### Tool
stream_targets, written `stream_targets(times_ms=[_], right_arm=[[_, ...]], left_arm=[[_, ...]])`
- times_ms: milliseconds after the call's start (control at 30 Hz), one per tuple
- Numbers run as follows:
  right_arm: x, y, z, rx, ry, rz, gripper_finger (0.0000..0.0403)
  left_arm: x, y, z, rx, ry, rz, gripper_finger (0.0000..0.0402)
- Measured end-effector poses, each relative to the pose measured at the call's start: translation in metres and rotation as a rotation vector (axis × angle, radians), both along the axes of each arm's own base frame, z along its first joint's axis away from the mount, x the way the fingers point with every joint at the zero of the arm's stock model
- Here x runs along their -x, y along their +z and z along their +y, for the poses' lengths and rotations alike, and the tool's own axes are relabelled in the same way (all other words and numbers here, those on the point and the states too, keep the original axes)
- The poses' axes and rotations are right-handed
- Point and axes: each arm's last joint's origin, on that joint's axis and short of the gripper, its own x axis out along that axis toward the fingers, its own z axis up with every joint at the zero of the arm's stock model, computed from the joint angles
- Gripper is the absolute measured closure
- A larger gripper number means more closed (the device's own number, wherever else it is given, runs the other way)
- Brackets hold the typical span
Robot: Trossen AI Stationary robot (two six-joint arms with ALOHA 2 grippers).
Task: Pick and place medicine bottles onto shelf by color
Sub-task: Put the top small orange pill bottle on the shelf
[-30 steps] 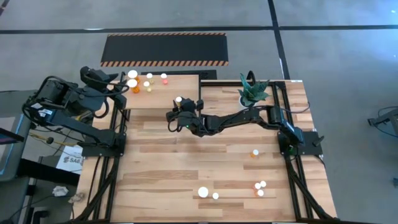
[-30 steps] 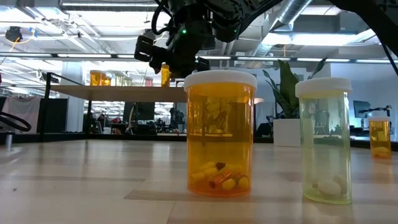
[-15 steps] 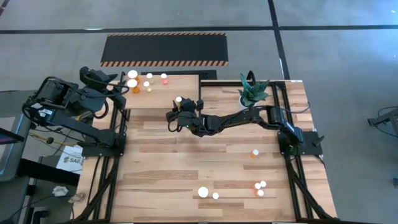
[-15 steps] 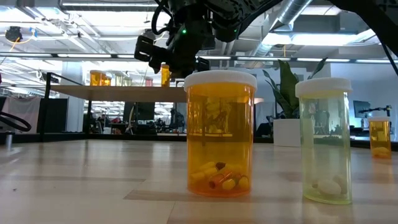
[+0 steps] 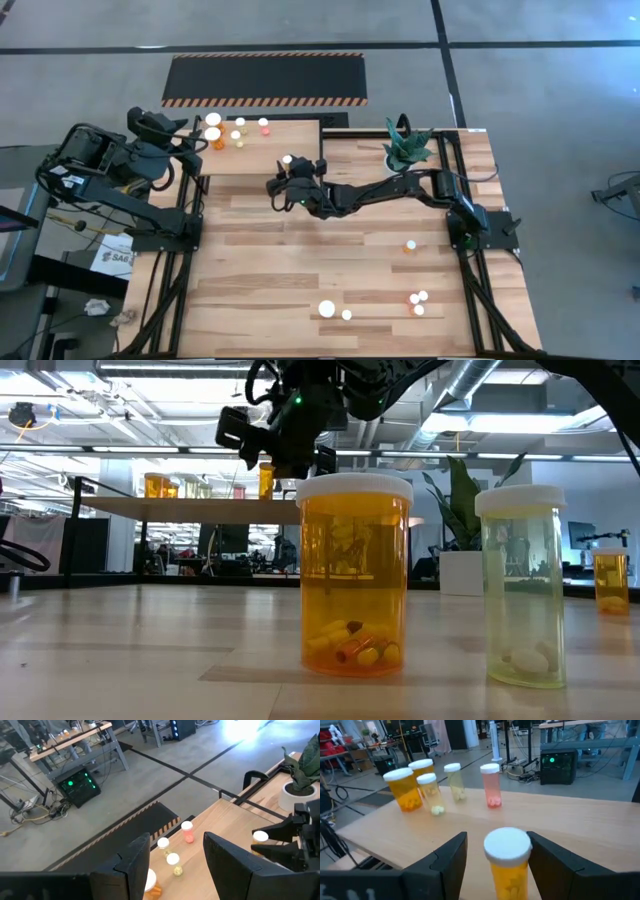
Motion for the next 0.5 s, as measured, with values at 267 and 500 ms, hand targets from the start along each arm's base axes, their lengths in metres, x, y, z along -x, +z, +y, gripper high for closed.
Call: stream_targets(times_ms=[267, 500], right_arm=[[0.0, 0.006, -0.0027, -0.01, 0.065, -0.005, 0.0169], [0.0001, 0.0054, -0.0033, -0.011, 0.066, -0.003, 0.0151]], left_arm=[[0.0, 0.0, 0.0, 0.0, 0.0, 0.0, 0.0228], [0.0, 0.0, 0.0, -0.001, 0.0, 0.001, 0.0228]])
